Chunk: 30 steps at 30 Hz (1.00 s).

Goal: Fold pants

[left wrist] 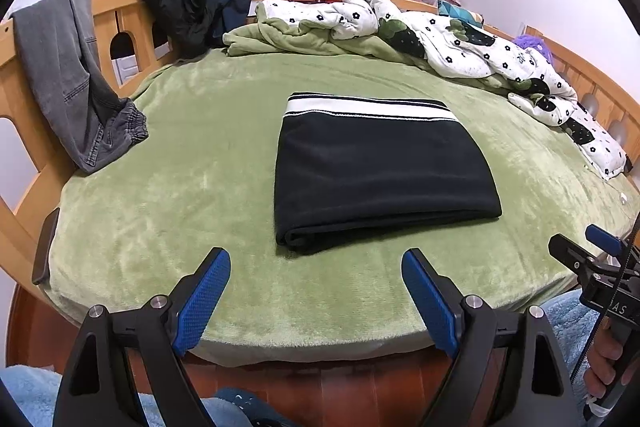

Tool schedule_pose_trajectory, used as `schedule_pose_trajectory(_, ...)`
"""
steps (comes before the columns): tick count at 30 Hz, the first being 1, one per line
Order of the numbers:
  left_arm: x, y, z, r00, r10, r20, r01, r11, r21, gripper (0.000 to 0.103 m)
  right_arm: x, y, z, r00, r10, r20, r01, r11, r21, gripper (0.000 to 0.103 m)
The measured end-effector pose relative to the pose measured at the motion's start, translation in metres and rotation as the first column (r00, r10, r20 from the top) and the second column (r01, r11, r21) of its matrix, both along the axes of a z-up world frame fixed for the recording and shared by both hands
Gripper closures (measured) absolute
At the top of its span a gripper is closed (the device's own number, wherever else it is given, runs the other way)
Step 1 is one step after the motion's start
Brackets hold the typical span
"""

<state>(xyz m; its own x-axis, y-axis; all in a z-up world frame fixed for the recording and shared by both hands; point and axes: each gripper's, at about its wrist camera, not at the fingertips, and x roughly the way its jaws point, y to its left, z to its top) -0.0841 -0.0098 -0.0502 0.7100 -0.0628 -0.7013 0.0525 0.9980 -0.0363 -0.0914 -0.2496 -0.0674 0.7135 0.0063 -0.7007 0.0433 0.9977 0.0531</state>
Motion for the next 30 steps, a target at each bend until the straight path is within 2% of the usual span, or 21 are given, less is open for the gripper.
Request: schedule_pose_trajectory(30, -0.0030, -0.0003, 0.0043, 1.000, 0.003, 0.011, -0.003, 1.000, 0.006, 0.016, 0.0026, 0.0059, -0.0012, 1.000, 0.013, -0.005, -0.013, 1.000, 0.006, 0.003)
